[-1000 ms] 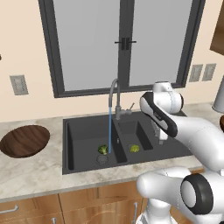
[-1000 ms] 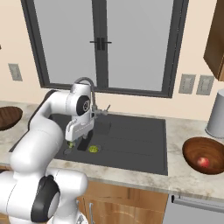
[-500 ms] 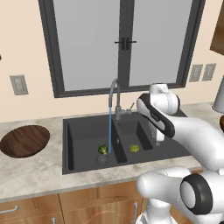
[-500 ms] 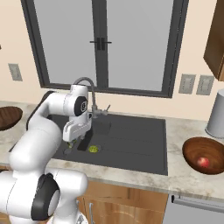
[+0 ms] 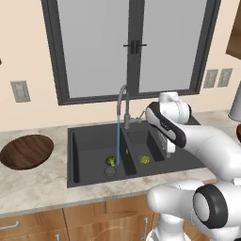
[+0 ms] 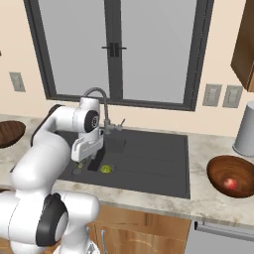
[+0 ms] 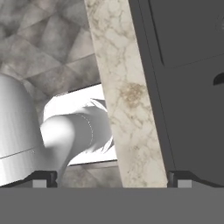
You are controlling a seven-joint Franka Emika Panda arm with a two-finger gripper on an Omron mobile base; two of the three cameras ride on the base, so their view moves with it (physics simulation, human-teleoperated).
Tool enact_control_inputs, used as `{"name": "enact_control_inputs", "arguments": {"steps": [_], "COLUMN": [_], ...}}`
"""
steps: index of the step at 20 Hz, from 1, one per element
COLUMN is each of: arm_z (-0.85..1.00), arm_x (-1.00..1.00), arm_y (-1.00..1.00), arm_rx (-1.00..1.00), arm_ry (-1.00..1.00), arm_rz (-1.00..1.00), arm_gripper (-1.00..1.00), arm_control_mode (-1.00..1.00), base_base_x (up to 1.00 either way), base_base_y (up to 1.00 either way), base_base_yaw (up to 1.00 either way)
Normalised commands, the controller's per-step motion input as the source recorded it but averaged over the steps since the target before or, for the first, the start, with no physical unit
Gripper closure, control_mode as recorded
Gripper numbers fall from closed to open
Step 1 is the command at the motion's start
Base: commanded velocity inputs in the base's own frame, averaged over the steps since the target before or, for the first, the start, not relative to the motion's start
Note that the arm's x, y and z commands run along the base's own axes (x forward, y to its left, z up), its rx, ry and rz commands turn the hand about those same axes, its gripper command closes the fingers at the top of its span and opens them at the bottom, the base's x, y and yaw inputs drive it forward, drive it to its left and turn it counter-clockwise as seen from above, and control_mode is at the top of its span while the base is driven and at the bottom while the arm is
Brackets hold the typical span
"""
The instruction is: Pick the broccolis from the sink and place them in one bowl. Place the peach in the other bowl. Then turn off the sink faucet.
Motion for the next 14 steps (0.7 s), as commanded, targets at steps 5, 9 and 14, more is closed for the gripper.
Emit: {"name": "enact_control_inputs", "arguments": {"steps": [5, 9, 14], "arm_z": [-0.13, -0.19, -0.17], "arm_x": [0.06, 0.04, 0.02], "arm_y": [0.00, 0.00, 0.00], "arm_rx": [0.00, 0.00, 0.00], "arm_ry": [0.03, 0.01, 0.01], "arm_rz": [0.00, 0.00, 0.00], "arm_gripper": [-1.00, -1.00, -1.00], "arm_control_mode": [-1.00, -1.00, -1.00], "base_base_x": [0.00, 0.00, 0.00], "base_base_y": [0.00, 0.00, 0.00], "base_base_yaw": [0.00, 0.00, 0.00]}}
